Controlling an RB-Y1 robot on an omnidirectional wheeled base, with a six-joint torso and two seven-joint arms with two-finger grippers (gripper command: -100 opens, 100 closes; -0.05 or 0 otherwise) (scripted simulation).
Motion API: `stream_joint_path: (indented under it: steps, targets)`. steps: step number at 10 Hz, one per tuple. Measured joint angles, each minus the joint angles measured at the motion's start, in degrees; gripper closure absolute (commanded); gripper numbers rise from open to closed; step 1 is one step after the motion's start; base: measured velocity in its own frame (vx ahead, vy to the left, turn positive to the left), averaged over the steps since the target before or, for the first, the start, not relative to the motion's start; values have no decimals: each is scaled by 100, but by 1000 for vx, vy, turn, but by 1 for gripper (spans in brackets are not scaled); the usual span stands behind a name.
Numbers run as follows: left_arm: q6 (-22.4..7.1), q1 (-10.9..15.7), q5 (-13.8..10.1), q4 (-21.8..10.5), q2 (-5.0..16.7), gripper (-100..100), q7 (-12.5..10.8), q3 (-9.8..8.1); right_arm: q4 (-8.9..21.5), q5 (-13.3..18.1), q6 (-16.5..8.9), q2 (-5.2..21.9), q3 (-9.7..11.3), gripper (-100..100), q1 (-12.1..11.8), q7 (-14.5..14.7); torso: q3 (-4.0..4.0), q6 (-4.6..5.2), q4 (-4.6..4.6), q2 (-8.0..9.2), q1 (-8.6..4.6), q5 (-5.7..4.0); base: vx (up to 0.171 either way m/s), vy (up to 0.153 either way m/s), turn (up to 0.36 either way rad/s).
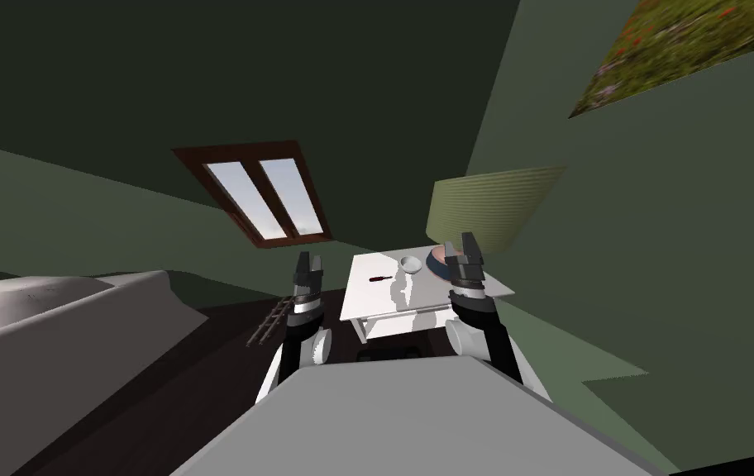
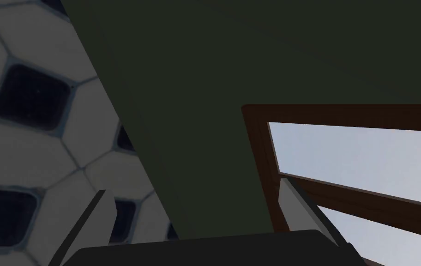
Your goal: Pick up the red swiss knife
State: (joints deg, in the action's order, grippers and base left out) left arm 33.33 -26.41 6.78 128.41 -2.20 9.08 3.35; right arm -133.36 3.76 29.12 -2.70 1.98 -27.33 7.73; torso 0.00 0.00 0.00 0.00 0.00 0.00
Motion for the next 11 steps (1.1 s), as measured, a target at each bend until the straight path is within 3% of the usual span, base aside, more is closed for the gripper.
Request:
stream_joint_path:
  steps: [3, 7, 9, 11]
  targets:
    - [-227, -103, -301, -111, 366, -100, -92, 34, 0, 0, 0, -1, 1, 0, 1, 0, 11, 3, 4, 20, -31, -7, -47, -82, -228]
    - [-683, -283, -947, -440, 1008, -100, -362, -46, 0, 0, 0, -1, 1, 0, 1, 0, 10, 3, 4, 17, -37, -9, -29, -90, -254]
    - [-841, -411, -1232, -513, 1234, -100, -478, -72, 0, 0, 0, 0, 1, 0, 1, 0, 6, 2, 2, 9, -21, -5, -16, -72, -334]
    - [-979, -465, -1526, -787, 1494, -100, -625, -105, 0, 0, 0, 0, 0, 0, 0, 0, 9, -2, 4, 15, -21, -6, -11, -72, -202]
